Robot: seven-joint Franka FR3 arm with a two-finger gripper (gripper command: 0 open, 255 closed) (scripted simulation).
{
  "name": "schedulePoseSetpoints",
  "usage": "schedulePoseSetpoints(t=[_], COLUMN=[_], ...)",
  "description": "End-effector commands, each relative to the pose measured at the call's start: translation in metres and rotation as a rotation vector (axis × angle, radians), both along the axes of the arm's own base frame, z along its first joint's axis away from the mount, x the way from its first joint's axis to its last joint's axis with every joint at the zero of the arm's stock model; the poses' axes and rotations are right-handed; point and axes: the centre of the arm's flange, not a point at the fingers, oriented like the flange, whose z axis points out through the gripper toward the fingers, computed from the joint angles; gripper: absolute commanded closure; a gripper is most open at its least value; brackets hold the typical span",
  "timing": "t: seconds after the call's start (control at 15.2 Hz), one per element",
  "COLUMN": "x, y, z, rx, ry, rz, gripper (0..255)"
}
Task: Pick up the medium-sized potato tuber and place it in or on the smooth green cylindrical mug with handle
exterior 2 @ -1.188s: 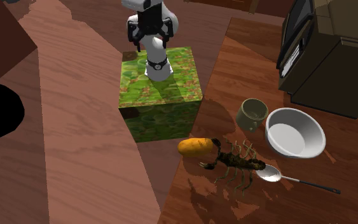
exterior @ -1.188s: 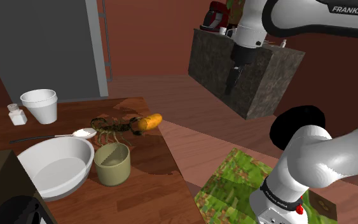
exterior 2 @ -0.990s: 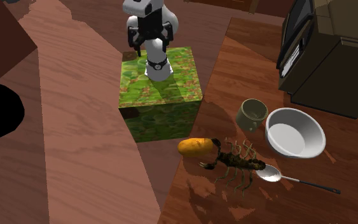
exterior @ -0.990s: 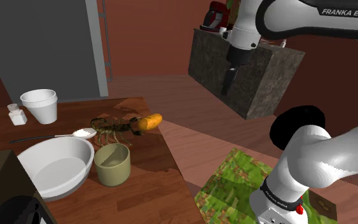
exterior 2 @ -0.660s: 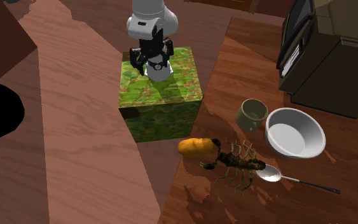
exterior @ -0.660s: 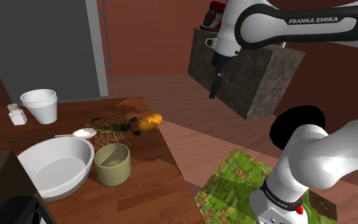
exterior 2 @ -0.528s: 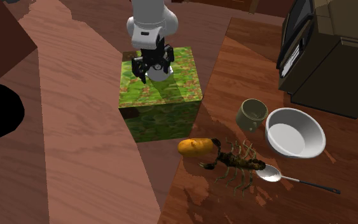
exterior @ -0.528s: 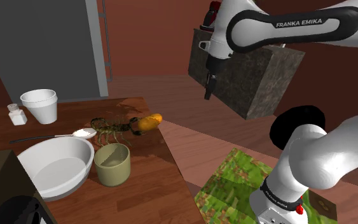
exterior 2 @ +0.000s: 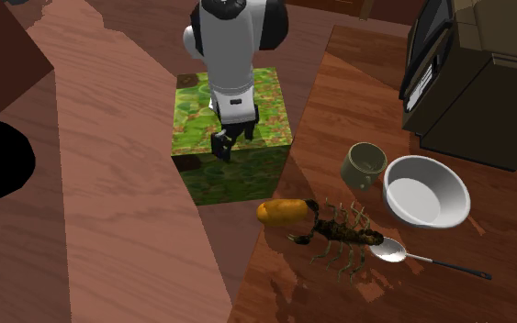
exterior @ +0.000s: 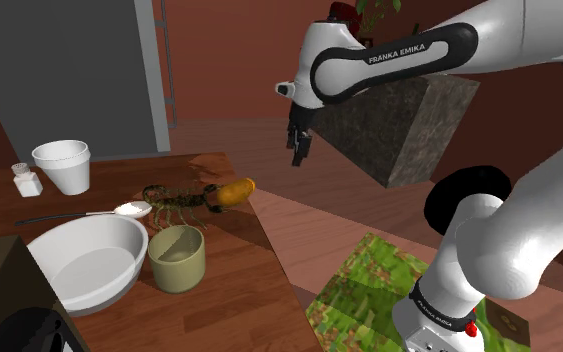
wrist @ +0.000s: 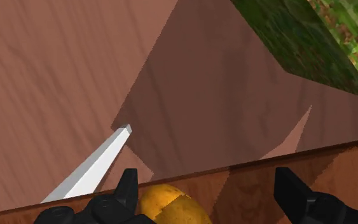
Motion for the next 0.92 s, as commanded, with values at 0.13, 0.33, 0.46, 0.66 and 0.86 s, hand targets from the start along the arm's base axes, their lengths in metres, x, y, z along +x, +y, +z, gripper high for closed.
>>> schedulePoseSetpoints(t=[0.13,0.33,0.46,0.66,0.86], x=[0.037,0.063,0.078,0.098,0.116], y=[0.024,0.044,0.059,0.084,0.112], z=[-0.029,-0.049,-0.063,-0.083,-0.103], rx=[0.002,0.005,0.006,0.008,0.011], ry=[-0.006,-0.01,-0.012,-0.016,-0.019], rz=[0.172,0.296,0.379,0.504,0.628], gripper=[0,0,0,0,0])
